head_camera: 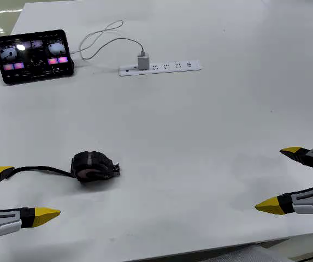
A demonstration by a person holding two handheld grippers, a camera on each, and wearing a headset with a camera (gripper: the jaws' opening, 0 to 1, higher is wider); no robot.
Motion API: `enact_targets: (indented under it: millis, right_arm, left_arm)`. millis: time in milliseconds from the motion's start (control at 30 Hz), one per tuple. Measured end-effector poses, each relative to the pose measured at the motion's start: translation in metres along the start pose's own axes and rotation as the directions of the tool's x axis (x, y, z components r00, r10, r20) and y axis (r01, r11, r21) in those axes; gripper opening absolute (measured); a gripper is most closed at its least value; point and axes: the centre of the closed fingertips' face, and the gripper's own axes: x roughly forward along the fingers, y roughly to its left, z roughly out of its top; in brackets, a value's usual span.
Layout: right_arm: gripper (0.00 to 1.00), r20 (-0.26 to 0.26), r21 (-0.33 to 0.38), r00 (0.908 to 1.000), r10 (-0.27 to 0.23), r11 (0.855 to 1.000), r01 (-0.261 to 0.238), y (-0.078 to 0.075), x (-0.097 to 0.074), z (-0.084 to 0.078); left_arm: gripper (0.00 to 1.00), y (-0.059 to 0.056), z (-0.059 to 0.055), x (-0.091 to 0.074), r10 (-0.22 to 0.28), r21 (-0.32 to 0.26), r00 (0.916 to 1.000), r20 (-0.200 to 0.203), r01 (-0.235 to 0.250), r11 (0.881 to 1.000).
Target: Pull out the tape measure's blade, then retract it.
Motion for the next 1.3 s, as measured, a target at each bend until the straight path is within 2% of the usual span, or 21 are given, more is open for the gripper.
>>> enact_targets:
  millis: [500, 533, 567, 600, 667, 767, 833, 967, 1100, 1300]
  right_arm:
    - [0.99, -0.009, 0.008, 1.0000, 0.001, 1.000, 0.000, 0.001, 0.000, -0.003]
    - [0.99, -0.010, 0.010, 0.9999, 0.003, 1.000, -0.003, 0.001, 0.001, -0.003]
    - [0.99, -0.013, 0.013, 0.9999, 0.006, 1.000, -0.006, 0.001, 0.001, -0.003]
    - [0.99, -0.016, 0.013, 0.9998, 0.007, 1.000, -0.007, 0.001, 0.001, -0.002]
    - [0.99, -0.015, 0.006, 0.9999, 0.004, 1.000, -0.004, 0.000, 0.001, -0.001]
    - [0.99, -0.007, 0.004, 1.0000, 0.002, 1.000, -0.002, -0.002, 0.001, 0.002]
    - [0.99, -0.004, -0.002, 1.0000, 0.004, 1.000, -0.004, -0.002, 0.001, 0.004]
    - [0.99, 0.000, -0.009, 1.0000, 0.007, 1.000, -0.007, -0.003, 0.002, 0.011]
    - [0.99, -0.001, -0.037, 0.9999, 0.015, 0.999, -0.015, -0.004, 0.007, 0.018]
    - [0.99, 0.001, -0.056, 0.9994, 0.036, 0.998, -0.036, -0.002, 0.013, 0.032]
  left_arm:
    - [0.99, 0.001, 0.002, 0.000, -0.011, 0.006, 0.9999, 0.002, 0.011, 1.000]
    - [0.99, 0.002, 0.002, 0.000, -0.010, 0.010, 0.9999, 0.005, 0.010, 1.000]
    - [0.99, 0.004, 0.007, 0.000, -0.002, 0.044, 0.9994, 0.034, 0.000, 0.999]
    - [0.99, 0.002, 0.011, 0.000, -0.007, 0.052, 0.9986, 0.053, 0.004, 0.999]
    - [0.99, -0.001, 0.010, 0.000, -0.025, 0.033, 0.9989, 0.039, 0.024, 0.999]
    - [0.99, 0.001, 0.014, 0.002, -0.013, 0.079, 0.9986, 0.051, 0.009, 0.997]
    - [0.99, 0.000, 0.016, 0.002, -0.033, 0.056, 0.9980, 0.054, 0.030, 0.998]
    - [0.99, 0.002, 0.016, 0.004, -0.036, 0.081, 0.9983, 0.047, 0.032, 0.996]
    - [0.99, 0.003, 0.022, 0.009, -0.046, 0.096, 0.9978, 0.048, 0.041, 0.995]
    - [0.99, 0.001, 0.027, 0.017, -0.069, 0.135, 0.9975, 0.017, 0.066, 0.989]
